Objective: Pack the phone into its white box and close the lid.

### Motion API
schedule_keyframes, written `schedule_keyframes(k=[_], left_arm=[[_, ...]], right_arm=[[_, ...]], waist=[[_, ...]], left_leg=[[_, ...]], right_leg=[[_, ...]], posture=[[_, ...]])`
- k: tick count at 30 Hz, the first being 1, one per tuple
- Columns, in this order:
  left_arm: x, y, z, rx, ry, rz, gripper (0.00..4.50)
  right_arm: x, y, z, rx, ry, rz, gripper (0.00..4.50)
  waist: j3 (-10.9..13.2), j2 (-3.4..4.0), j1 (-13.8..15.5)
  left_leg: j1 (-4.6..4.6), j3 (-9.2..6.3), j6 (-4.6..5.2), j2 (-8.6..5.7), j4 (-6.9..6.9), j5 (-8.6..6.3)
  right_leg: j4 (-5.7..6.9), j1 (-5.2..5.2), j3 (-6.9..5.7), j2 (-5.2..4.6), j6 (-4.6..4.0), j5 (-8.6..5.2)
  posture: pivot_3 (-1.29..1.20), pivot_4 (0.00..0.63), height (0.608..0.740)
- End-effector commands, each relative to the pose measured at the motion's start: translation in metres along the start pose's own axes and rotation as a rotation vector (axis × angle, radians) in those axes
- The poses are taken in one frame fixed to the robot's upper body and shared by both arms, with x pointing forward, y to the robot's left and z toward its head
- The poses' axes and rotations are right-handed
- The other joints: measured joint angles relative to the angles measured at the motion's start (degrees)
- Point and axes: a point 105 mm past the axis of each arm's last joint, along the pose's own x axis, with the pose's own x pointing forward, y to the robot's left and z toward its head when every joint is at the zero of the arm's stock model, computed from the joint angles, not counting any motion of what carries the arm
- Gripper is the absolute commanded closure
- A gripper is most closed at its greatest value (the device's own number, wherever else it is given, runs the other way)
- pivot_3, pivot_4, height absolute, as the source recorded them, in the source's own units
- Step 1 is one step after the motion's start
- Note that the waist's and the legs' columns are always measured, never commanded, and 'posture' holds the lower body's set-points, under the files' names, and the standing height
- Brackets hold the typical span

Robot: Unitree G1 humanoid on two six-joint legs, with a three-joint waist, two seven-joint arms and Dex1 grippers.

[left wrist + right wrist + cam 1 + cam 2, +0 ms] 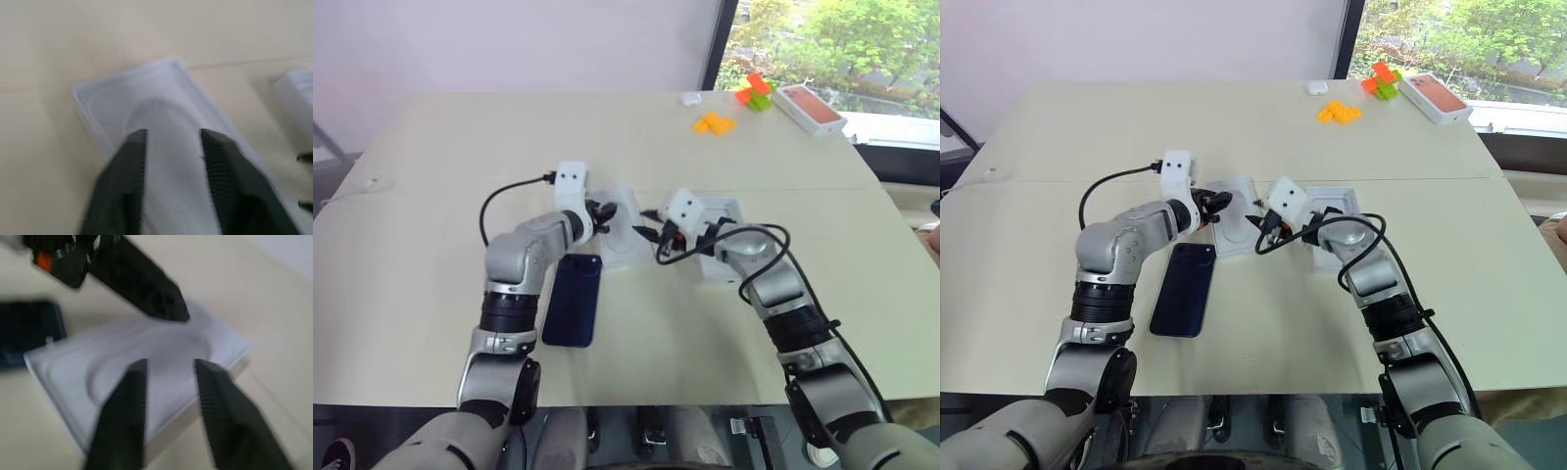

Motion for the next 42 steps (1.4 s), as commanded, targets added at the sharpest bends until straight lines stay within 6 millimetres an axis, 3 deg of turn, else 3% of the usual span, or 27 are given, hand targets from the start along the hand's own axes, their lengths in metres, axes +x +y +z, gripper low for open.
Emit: schedule_keyframes(k=[1, 2, 3, 6, 11, 14, 17, 21, 26, 33, 42], left_arm=[[-0.020, -0.009, 0.036, 0.005, -0.124, -0.077, 0.51], [-0.024, -0.008, 0.040, -0.005, -0.137, -0.092, 0.01], [-0.029, -0.005, 0.041, -0.005, -0.138, -0.090, 0.00], [-0.041, 0.008, 0.039, -0.008, -0.124, -0.077, 0.00], [-0.077, 0.044, 0.025, -0.173, -0.071, -0.043, 0.00], [-0.119, 0.062, 0.016, -0.327, 0.003, -0.128, 0.00], [-0.143, 0.072, 0.010, -0.341, 0.035, -0.147, 0.00], [-0.173, 0.079, -0.014, -0.381, 0.165, -0.177, 0.00], [-0.188, 0.075, -0.038, -0.378, 0.301, -0.175, 0.00], [-0.177, 0.063, -0.066, -0.367, 0.419, -0.168, 0.00], [-0.176, 0.059, -0.059, -0.340, 0.401, -0.177, 0.00]], right_arm=[[-0.007, -0.009, 0.030, -0.040, -0.098, -0.015, 1.05], [-0.008, -0.008, 0.031, -0.043, -0.099, -0.004, 0.52], [-0.010, -0.007, 0.032, -0.044, -0.103, 0.009, 0.04], [-0.015, -0.006, 0.034, -0.054, -0.110, 0.031, 0.04], [-0.024, 0.001, 0.038, -0.079, -0.101, 0.093, 0.04], [-0.032, 0.032, 0.038, -0.162, -0.093, 0.228, 0.86], [-0.030, 0.041, 0.043, -0.181, -0.126, 0.229, 2.44], [-0.023, 0.063, 0.032, -0.365, -0.109, 0.281, 4.45], [-0.018, 0.079, 0.018, -0.498, -0.101, 0.334, 4.45], [-0.012, 0.103, -0.012, -0.725, -0.081, 0.437, 4.45], [-0.014, 0.101, -0.019, -0.701, -0.073, 0.420, 4.45]], waist=[[0.00, 0.00, -0.02], [0.00, 0.00, -0.01], [0.00, 0.00, -0.02], [0.00, 0.00, -0.11], [0.01, 0.00, -0.33], [0.08, -0.11, -0.30], [0.10, -0.15, -1.08], [0.09, -0.16, -0.98], [0.09, -0.21, -0.50], [0.10, -0.21, -0.11], [0.10, -0.22, -0.06]], left_leg=[[0.01, 0.00, 0.00, 0.00, 0.00, 0.00], [0.00, 0.00, 0.00, 0.00, -0.01, 0.00], [0.01, 0.00, 0.00, 0.00, -0.01, 0.00], [0.01, 0.00, 0.00, 0.00, -0.01, 0.00], [0.01, 0.00, 0.00, 0.00, -0.04, 0.00], [-0.01, -0.02, 0.01, 0.01, -0.04, -0.01], [0.01, -0.02, 0.00, 0.02, -0.08, -0.01], [0.04, -0.04, -0.02, 0.01, -0.11, -0.02], [0.03, -0.07, 0.00, -0.05, -0.12, -0.05], [0.01, -0.07, 0.02, -0.08, -0.12, -0.05], [0.01, -0.07, 0.01, -0.08, -0.12, -0.04]], right_leg=[[0.00, 0.00, 0.00, 0.00, 0.00, 0.00], [0.00, 0.00, 0.00, 0.00, 0.00, 0.00], [0.00, 0.00, 0.00, 0.00, 0.01, -0.01], [0.00, 0.00, 0.00, 0.00, 0.06, -0.04], [0.00, -0.02, 0.00, 0.01, 0.07, -0.04], [0.00, -0.04, 0.00, 0.01, 0.19, -0.11], [0.00, -0.04, 0.00, 0.02, 0.23, -0.14], [0.00, -0.04, 0.00, -0.03, 0.21, -0.15], [-0.03, -0.04, 0.00, -0.14, 0.19, -0.15], [-0.06, -0.04, -0.01, -0.16, 0.16, -0.16], [-0.07, -0.04, 0.00, -0.14, 0.15, -0.15]], posture=[[0.00, 0.150, 0.737], [0.00, 0.150, 0.737], [0.00, 0.150, 0.737], [0.00, 0.150, 0.737], [0.00, 0.150, 0.737], [0.00, 0.150, 0.737], [0.00, 0.150, 0.737], [0.00, 0.150, 0.737], [0.00, 0.150, 0.737], [0.00, 0.150, 0.737], [0.00, 0.150, 0.737]])
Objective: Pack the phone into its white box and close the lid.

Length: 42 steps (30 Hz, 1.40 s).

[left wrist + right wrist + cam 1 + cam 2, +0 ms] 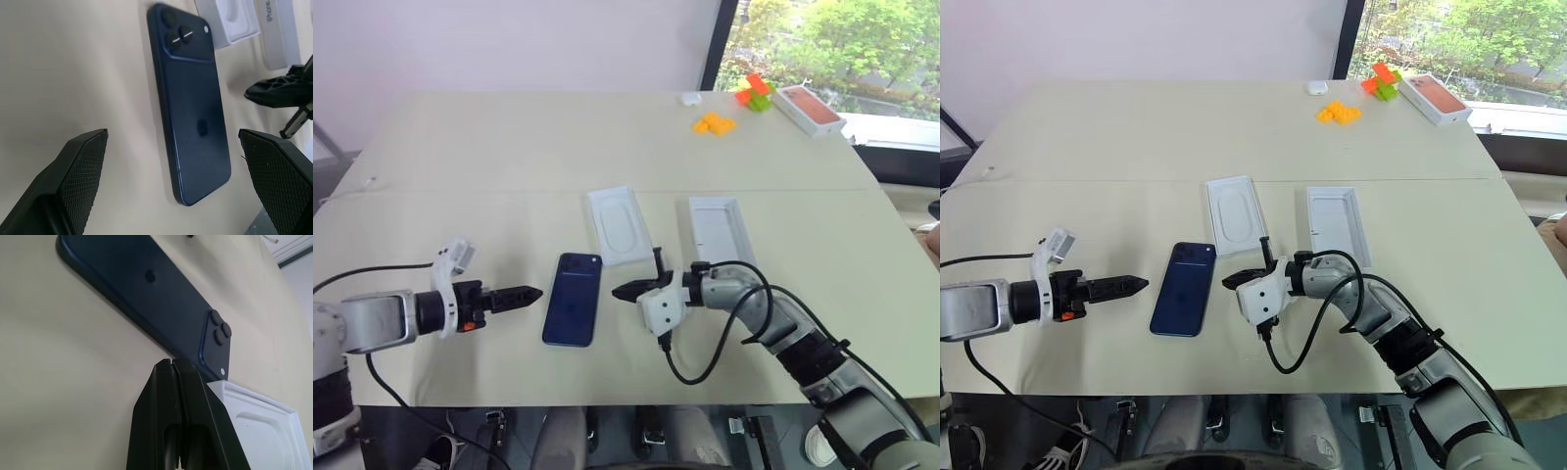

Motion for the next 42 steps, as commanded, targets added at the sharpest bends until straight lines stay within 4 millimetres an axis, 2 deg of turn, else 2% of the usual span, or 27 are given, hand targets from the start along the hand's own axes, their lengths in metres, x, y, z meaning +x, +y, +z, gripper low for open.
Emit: schedule_keyframes(k=[1, 6, 11, 16, 21, 33, 39, 42], left_arm=[[-0.004, -0.005, 0.002, 0.024, -0.019, -0.007, 0.00], [-0.005, -0.006, 0.000, 0.023, -0.026, -0.010, 0.00], [0.001, -0.010, -0.014, 0.085, -0.019, 0.035, 0.00], [0.011, -0.003, -0.019, 0.033, -0.057, 0.055, 0.00], [0.022, -0.001, -0.020, -0.013, -0.073, 0.038, 0.00], [0.048, -0.005, -0.030, -0.060, -0.039, -0.014, 0.00], [0.059, -0.013, -0.031, -0.092, -0.011, -0.076, 0.00], [0.060, -0.016, -0.032, -0.097, -0.002, -0.094, 0.00]], right_arm=[[-0.005, -0.006, 0.004, 0.010, -0.017, -0.043, 4.45], [-0.011, -0.014, 0.000, 0.057, 0.008, -0.089, 4.45], [-0.009, -0.016, 0.003, 0.125, -0.015, -0.104, 4.45], [0.002, 0.004, -0.001, 0.025, 0.018, -0.007, 4.45], [0.015, 0.013, -0.003, -0.061, 0.032, 0.043, 4.45], [0.033, 0.011, 0.003, -0.092, 0.017, 0.042, 4.45], [0.044, 0.007, 0.005, -0.100, 0.002, 0.033, 4.45], [0.048, 0.006, 0.006, -0.105, -0.005, 0.030, 4.45]], waist=[[0.00, 0.00, 0.00], [0.00, 0.00, 0.02], [0.00, 0.00, -0.02], [-0.01, 0.00, 0.25], [-0.04, 0.01, 0.40], [-0.15, 0.05, 0.50], [-0.16, 0.05, 0.48], [-0.18, 0.07, 0.46]], left_leg=[[0.00, 0.00, 0.00, 0.00, 0.00, 0.00], [0.00, 0.00, 0.00, 0.01, 0.00, 0.00], [0.00, 0.00, 0.00, 0.01, 0.00, 0.00], [0.02, -0.01, 0.00, 0.00, 0.00, 0.00], [0.04, 0.00, 0.01, -0.02, 0.02, 0.00], [0.30, 0.00, 0.02, -0.03, 0.01, -0.01], [1.02, 0.00, 0.04, -0.05, -0.33, -0.03], [1.06, 0.00, 0.00, -0.06, -0.57, 0.00]], right_leg=[[0.00, 0.00, 0.00, 0.00, 0.00, 0.00], [0.00, 0.00, 0.00, 0.00, -0.06, 0.03], [0.00, 0.00, 0.00, -0.01, -0.19, 0.11], [0.00, 0.01, 0.00, 0.00, -0.18, 0.10], [0.00, 0.04, 0.00, -0.01, -0.14, 0.08], [-0.01, 0.34, 0.00, 0.00, -0.11, 0.05], [-0.39, 1.04, 0.00, 0.01, 0.00, -0.02], [-0.64, 1.10, 0.00, 0.03, 0.00, -0.02]], posture=[[0.00, 0.150, 0.737], [0.00, 0.150, 0.737], [0.00, 0.150, 0.737], [0.00, 0.150, 0.737], [0.00, 0.150, 0.737], [0.00, 0.150, 0.737], [0.00, 0.150, 0.737], [0.00, 0.150, 0.737]])
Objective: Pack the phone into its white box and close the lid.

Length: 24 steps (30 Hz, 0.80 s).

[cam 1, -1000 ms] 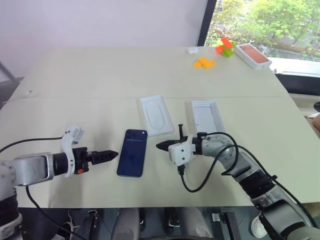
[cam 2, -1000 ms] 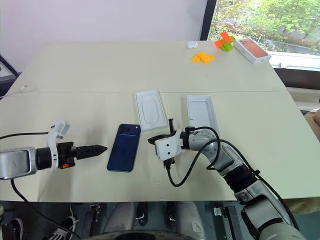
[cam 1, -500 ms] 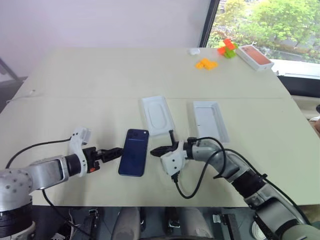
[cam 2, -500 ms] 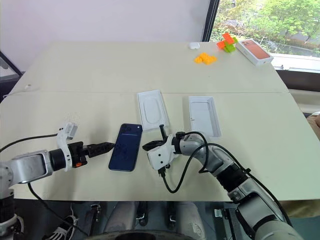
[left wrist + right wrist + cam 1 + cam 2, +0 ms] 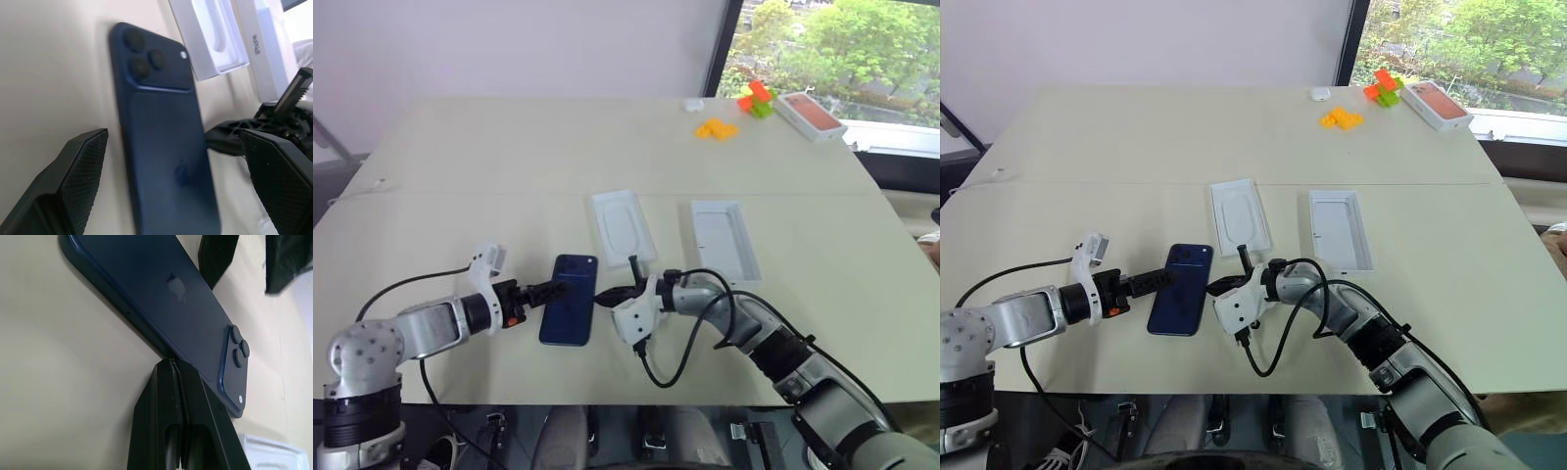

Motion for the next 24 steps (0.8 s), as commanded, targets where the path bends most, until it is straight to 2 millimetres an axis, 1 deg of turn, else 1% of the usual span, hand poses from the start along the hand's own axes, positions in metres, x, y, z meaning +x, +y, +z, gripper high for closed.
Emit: schedule_keyframes(k=[1, 7, 10, 14, 17, 18, 19, 24], left_arm=[[0.0100, -0.0056, -0.0230, -0.036, 0.107, -0.046, 0.00], [0.0126, -0.0110, -0.0224, -0.070, 0.091, -0.075, 0.00], [0.0136, -0.0118, -0.0239, -0.055, 0.098, -0.063, 0.00], [0.0128, -0.0104, -0.0184, -0.079, 0.061, -0.058, 0.00], [0.0119, -0.0066, -0.0170, -0.084, 0.058, -0.043, 0.82], [0.0120, -0.0072, -0.0169, -0.086, 0.059, -0.049, 1.38], [0.0123, -0.0071, -0.0176, -0.085, 0.064, -0.046, 1.78], [0.0126, -0.0071, -0.0199, -0.083, 0.072, -0.042, 4.27]], right_arm=[[0.0075, -0.0025, 0.0040, -0.018, -0.015, -0.001, 4.45], [0.0137, -0.0030, 0.0032, -0.014, -0.016, -0.008, 4.45], [0.0136, -0.0032, 0.0020, -0.010, -0.014, -0.010, 4.45], [0.0106, -0.0018, -0.0005, -0.010, -0.009, -0.006, 4.45], [0.0091, -0.0009, -0.0021, -0.013, -0.005, -0.002, 4.50], [0.0089, -0.0006, -0.0024, -0.016, -0.004, 0.000, 4.50], [0.0087, -0.0010, -0.0024, -0.012, -0.005, -0.003, 4.50], [0.0076, -0.0036, -0.0024, -0.001, -0.005, -0.014, 4.50]], waist=[[-0.01, 0.00, -0.02], [-0.02, -0.01, -0.01], [-0.03, -0.01, -0.03], [-0.04, 0.00, -0.02], [-0.03, 0.00, -0.04], [-0.03, -0.01, -0.05], [-0.03, -0.01, -0.05], [-0.04, -0.03, -0.05]], left_leg=[[0.00, 0.00, 0.00, 0.00, -0.04, 0.00], [0.01, 0.00, -0.01, 0.00, -0.04, 0.01], [0.02, 0.00, -0.01, 0.00, -0.05, 0.01], [0.02, 0.00, -0.01, 0.00, -0.06, 0.01], [0.02, 0.00, -0.01, 0.00, -0.06, 0.01], [0.02, 0.00, -0.01, 0.00, -0.06, 0.00], [0.01, 0.00, -0.01, 0.00, -0.06, 0.00], [-0.01, 0.00, -0.01, 0.00, -0.07, 0.00]], right_leg=[[-0.04, 0.00, 0.00, 0.00, 0.00, 0.00], [-0.06, 0.03, 0.00, 0.00, 0.00, 0.00], [-0.06, 0.03, 0.00, 0.00, 0.00, 0.00], [-0.07, 0.03, 0.00, 0.00, 0.00, 0.00], [-0.08, 0.03, 0.00, 0.00, 0.00, 0.00], [-0.08, 0.02, 0.00, 0.00, 0.00, 0.00], [-0.08, 0.02, 0.00, 0.00, 0.00, 0.00], [-0.12, 0.01, 0.00, 0.00, 0.00, 0.01]], posture=[[0.00, 0.150, 0.737], [0.00, 0.150, 0.737], [0.00, 0.150, 0.737], [0.00, 0.150, 0.737], [0.00, 0.150, 0.737], [0.00, 0.150, 0.737], [0.00, 0.150, 0.737], [0.00, 0.150, 0.737]])
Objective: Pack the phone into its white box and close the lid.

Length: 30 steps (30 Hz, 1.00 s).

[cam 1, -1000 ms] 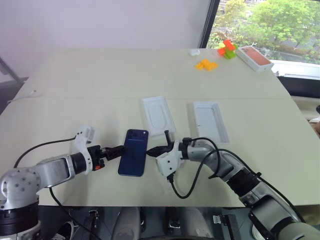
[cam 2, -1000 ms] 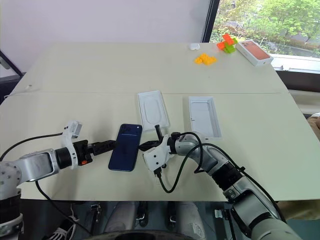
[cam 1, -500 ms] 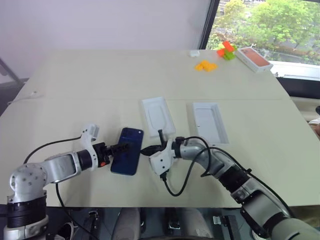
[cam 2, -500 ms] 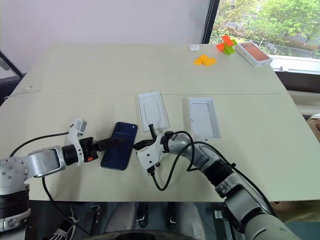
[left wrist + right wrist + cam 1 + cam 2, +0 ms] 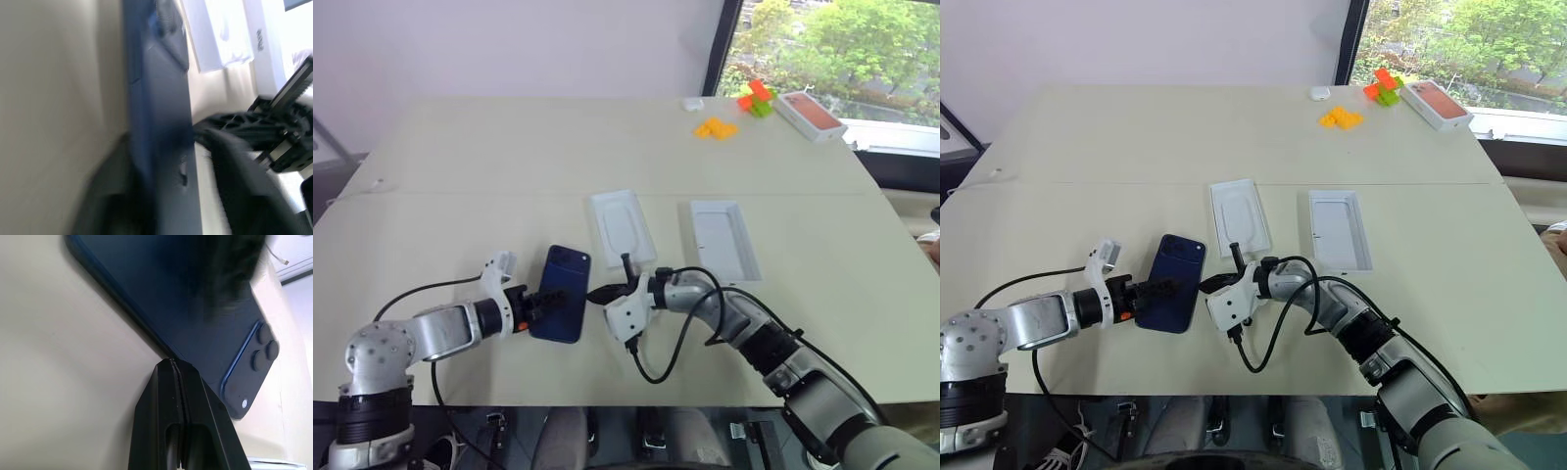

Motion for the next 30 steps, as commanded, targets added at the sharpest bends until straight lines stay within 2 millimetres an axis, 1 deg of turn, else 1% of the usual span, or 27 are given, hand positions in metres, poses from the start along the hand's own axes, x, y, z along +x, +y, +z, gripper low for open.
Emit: schedule_keyframes(k=[1, 6, 9, 12, 14, 16, 17, 18, 19, 21, 23, 25, 26, 28, 30], left_arm=[[0.003, -0.003, -0.008, 0.001, 0.036, -0.010, 4.48], [0.001, -0.003, -0.009, -0.023, 0.028, -0.030, 4.48], [-0.003, -0.008, -0.004, -0.057, -0.006, -0.076, 4.48], [-0.012, -0.011, 0.005, -0.114, -0.066, -0.121, 4.48], [-0.018, -0.012, 0.009, -0.124, -0.092, -0.136, 4.48], [-0.026, -0.018, 0.015, -0.160, -0.128, -0.195, 4.48], [-0.030, -0.020, 0.018, -0.167, -0.147, -0.209, 4.50], [-0.032, -0.021, 0.020, -0.184, -0.160, -0.221, 4.50], [-0.033, -0.021, 0.022, -0.199, -0.176, -0.233, 4.50], [-0.036, -0.022, 0.027, -0.226, -0.219, -0.254, 4.50], [-0.039, -0.022, 0.033, -0.245, -0.266, -0.277, 4.50], [-0.041, -0.021, 0.044, -0.265, -0.338, -0.283, 4.50], [-0.041, -0.020, 0.050, -0.274, -0.374, -0.283, 4.50], [-0.042, -0.021, 0.058, -0.274, -0.426, -0.286, 4.50], [-0.043, -0.022, 0.067, -0.272, -0.475, -0.286, 4.50]], right_arm=[[0.001, 0.000, 0.000, 0.003, 0.002, 0.001, 4.50], [-0.001, 0.000, -0.002, 0.000, 0.010, 0.000, 4.50], [-0.005, -0.001, -0.003, 0.034, 0.011, 0.001, 4.50], [-0.014, -0.017, 0.002, 0.194, -0.039, -0.058, 4.50], [-0.026, -0.025, 0.010, 0.289, -0.095, -0.070, 4.50], [-0.039, -0.031, 0.017, 0.371, -0.145, -0.064, 4.50], [-0.045, -0.032, 0.020, 0.414, -0.164, -0.044, 4.09], [-0.049, -0.033, 0.022, 0.444, -0.177, -0.026, 3.98], [-0.053, -0.035, 0.024, 0.454, -0.185, -0.017, 3.73], [-0.059, -0.043, 0.026, 0.468, -0.189, -0.027, 2.84], [-0.063, -0.053, 0.025, 0.469, -0.180, -0.048, 1.77], [-0.063, -0.065, 0.017, 0.469, -0.143, -0.090, 0.86], [-0.061, -0.071, 0.007, 0.446, -0.093, -0.112, 0.48], [-0.059, -0.075, -0.007, 0.383, -0.016, -0.115, 0.48], [-0.058, -0.072, -0.021, 0.332, 0.045, -0.072, 0.48]], waist=[[-0.02, 0.01, -0.05], [-0.01, 0.00, -0.06], [-0.01, 0.00, -0.09], [0.03, -0.04, -0.06], [0.14, -0.07, -0.05], [0.19, -0.04, -0.09], [0.19, -0.03, -0.09], [0.19, -0.04, -0.05], [0.19, -0.03, -0.06], [0.19, -0.03, -0.06], [0.22, 0.02, -0.17], [0.27, 0.09, -0.23], [0.28, 0.09, -0.24], [0.29, 0.09, -0.20], [0.30, 0.07, -0.11]], left_leg=[[0.01, 0.00, 0.00, 0.00, 0.00, 0.00], [0.02, -0.01, 0.00, 0.00, -0.04, 0.00], [0.01, -0.01, 0.00, 0.00, -0.04, 0.00], [-0.07, -0.01, 0.00, 0.00, -0.05, 0.00], [-0.13, -0.01, 0.00, 0.01, -0.04, 0.00], [-0.18, -0.02, 0.00, 0.01, -0.04, 0.00], [-0.18, -0.03, 0.00, 0.02, -0.05, -0.01], [-0.18, -0.03, 0.00, 0.02, -0.06, -0.01], [-0.18, -0.05, 0.00, 0.02, -0.06, -0.01], [-0.18, -0.06, -0.01, 0.02, -0.09, -0.02], [-0.18, -0.05, -0.08, 0.02, -0.12, -0.06], [-0.20, -0.06, -0.11, 0.01, -0.13, -0.08], [-0.21, -0.05, -0.09, 0.01, -0.13, -0.07], [-0.22, -0.05, -0.01, 0.01, -0.12, -0.02], [-0.24, -0.04, 0.00, -0.01, -0.11, -0.01]], right_leg=[[0.00, 0.01, 0.00, 0.00, 0.00, 0.00], [-0.02, 0.01, 0.00, 0.00, 0.00, 0.00], [-0.03, 0.00, 0.00, 0.00, 0.00, 0.00], [-0.03, -0.09, 0.00, 0.00, 0.00, 0.00], [-0.03, -0.15, 0.00, 0.00, -0.01, 0.00], [-0.03, -0.20, 0.00, -0.01, -0.02, 0.01], [-0.03, -0.21, 0.00, -0.02, -0.02, 0.01], [-0.03, -0.21, 0.00, -0.02, -0.02, 0.01], [-0.04, -0.22, 0.00, -0.02, -0.03, 0.01], [-0.06, -0.22, 0.00, -0.03, -0.04, 0.00], [-0.10, -0.24, 0.00, -0.03, -0.14, -0.06], [-0.11, -0.27, 0.00, -0.03, -0.22, -0.09], [-0.11, -0.29, 0.00, -0.02, -0.23, -0.07], [-0.11, -0.29, -0.01, -0.01, -0.21, -0.06], [-0.12, -0.28, -0.02, 0.00, -0.20, -0.05]], posture=[[0.00, 0.150, 0.737], [0.00, 0.150, 0.737], [0.00, 0.150, 0.737], [0.00, 0.150, 0.737], [0.00, 0.150, 0.737], [0.00, 0.150, 0.737], [0.00, 0.150, 0.737], [0.00, 0.150, 0.737], [0.00, 0.150, 0.737], [0.00, 0.150, 0.737], [0.00, 0.150, 0.737], [0.00, 0.150, 0.737], [0.00, 0.150, 0.737], [0.00, 0.150, 0.737], [0.00, 0.150, 0.737]])
